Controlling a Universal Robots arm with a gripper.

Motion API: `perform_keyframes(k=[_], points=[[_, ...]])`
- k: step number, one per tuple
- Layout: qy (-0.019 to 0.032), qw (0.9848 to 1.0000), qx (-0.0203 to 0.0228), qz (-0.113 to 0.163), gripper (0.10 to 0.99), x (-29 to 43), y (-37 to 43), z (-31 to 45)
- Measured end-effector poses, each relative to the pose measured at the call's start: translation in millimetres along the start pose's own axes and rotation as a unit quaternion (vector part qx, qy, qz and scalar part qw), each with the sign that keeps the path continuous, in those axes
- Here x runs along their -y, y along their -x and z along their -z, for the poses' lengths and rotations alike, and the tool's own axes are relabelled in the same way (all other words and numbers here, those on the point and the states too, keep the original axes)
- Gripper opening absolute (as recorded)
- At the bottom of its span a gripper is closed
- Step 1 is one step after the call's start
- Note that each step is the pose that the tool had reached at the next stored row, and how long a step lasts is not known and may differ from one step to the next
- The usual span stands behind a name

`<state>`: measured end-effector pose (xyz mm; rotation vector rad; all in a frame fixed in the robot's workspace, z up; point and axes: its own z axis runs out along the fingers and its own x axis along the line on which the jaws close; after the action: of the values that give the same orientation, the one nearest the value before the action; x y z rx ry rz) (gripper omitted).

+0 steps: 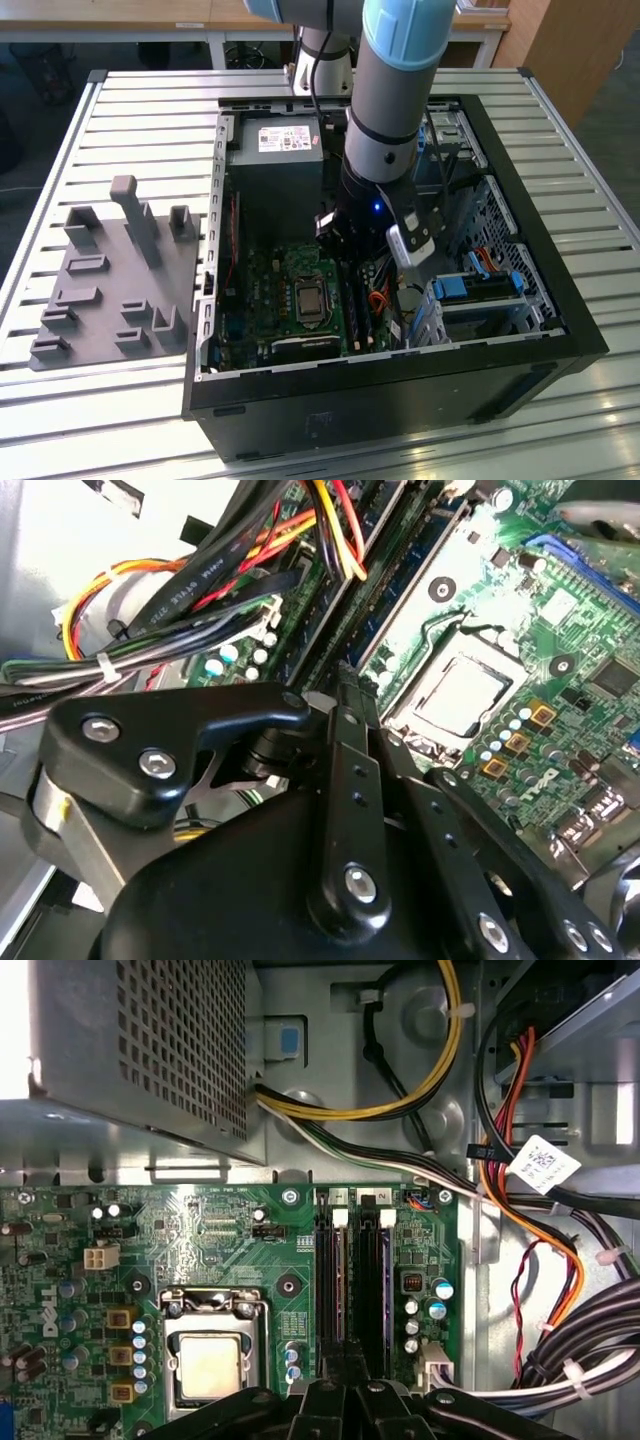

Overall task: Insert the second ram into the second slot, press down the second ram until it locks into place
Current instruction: 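Insert the second ram into the second slot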

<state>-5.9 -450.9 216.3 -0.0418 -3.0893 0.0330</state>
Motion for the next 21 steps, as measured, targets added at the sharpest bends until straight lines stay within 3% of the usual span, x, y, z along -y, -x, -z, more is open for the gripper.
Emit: perform_keyframes(k=[7, 10, 12, 21], points=[[0.0003, 1.0, 0.0001, 0.0, 0.106, -0.1, 0.1, -1.6], [0.0019, 1.0, 0.0006, 0.0, 0.106, -0.6, 0.0, 3.4], [0.0004, 1.0, 0.0001, 0.0, 0.106, 0.0, -0.3, 7.6], [0.0003, 1.0, 0.0001, 0.0, 0.106, 0.2, -0.7, 14.2]])
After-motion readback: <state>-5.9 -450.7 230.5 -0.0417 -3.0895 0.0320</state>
